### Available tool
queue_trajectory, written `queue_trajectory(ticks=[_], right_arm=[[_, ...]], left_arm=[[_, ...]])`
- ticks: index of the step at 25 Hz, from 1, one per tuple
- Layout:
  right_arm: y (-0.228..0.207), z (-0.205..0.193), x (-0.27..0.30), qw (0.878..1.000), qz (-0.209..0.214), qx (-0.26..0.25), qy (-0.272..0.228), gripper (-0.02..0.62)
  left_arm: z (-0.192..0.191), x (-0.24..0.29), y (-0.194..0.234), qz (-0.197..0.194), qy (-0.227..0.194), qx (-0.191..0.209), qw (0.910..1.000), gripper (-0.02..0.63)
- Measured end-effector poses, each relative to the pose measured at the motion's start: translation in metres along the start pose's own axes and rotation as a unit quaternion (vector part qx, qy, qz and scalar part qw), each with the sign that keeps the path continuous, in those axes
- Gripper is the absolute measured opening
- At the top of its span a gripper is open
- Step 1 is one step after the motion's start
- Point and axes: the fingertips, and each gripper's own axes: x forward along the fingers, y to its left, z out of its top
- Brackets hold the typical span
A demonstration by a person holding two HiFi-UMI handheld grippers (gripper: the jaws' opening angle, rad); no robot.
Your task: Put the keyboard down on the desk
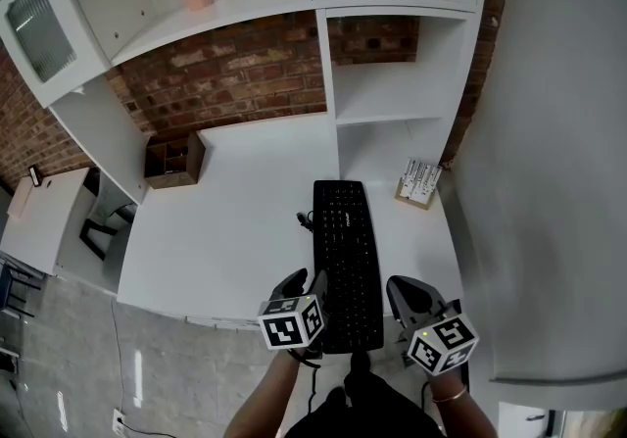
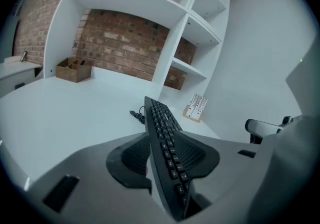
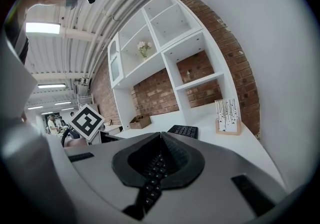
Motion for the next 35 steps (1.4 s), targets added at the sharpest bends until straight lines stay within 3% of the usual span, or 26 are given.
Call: queue_trajectory(ticks=[8,18,35], right_arm=[[0.023,0.0,-0.013,1.0,-0.004,-0.006,-0.01,0.006],[0.048,0.003,-0.036,0.999,-0.017,-0.023,-0.026,0.006],[0.079,0.008,-0.061,0.995,-0.05,-0.072,-0.042,0.005]], left_arm=[[0.023,-0.04,-0.015,-0.002,-0.051,0.083,0.9953,0.097],[0.037,-0.093,-0.027,-0.015,-0.103,0.141,0.9846,0.015],[0.04,-0.155,-0.038,-0.067,-0.142,0.129,0.9791,0.009]])
